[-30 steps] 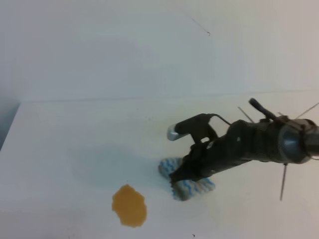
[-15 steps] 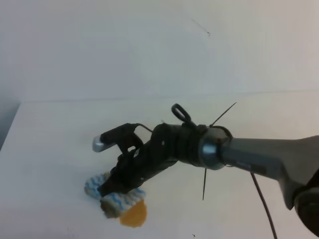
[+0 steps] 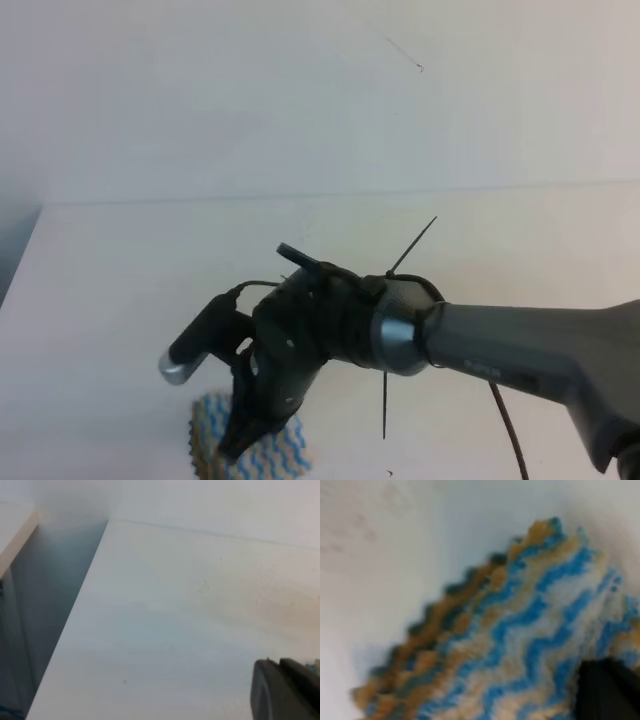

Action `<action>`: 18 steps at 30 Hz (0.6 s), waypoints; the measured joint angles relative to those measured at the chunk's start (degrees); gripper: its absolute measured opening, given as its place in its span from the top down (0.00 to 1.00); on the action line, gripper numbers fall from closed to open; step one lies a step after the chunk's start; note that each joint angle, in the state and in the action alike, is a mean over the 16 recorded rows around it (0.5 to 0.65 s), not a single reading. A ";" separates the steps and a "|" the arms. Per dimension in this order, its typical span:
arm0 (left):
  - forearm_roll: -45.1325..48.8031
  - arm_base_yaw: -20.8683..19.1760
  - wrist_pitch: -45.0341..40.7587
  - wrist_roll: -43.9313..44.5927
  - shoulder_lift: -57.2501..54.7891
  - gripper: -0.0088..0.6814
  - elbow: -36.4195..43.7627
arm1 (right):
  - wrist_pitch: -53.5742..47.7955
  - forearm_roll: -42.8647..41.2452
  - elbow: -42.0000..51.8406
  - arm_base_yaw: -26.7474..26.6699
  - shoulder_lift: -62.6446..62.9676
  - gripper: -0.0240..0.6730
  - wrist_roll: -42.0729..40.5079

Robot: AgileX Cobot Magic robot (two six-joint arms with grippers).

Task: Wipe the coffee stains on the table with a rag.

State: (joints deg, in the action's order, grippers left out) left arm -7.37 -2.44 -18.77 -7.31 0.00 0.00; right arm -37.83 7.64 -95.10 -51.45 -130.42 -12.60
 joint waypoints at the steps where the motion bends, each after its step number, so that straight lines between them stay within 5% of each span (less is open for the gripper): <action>1: 0.00 0.00 0.00 0.00 0.00 0.99 0.00 | -0.59 -2.83 0.61 -0.07 0.66 0.96 1.34; 9: 0.00 0.00 0.00 -0.01 0.00 0.99 0.00 | -0.87 -18.71 6.76 1.01 7.48 0.96 8.95; 18: 0.00 0.00 0.06 0.01 0.10 0.99 0.16 | 1.25 -15.64 10.55 2.62 11.26 0.96 7.89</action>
State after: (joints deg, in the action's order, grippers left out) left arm -7.37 -2.44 -18.71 -7.30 0.10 0.16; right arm -36.58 -8.00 -84.55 -48.83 -119.16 -4.71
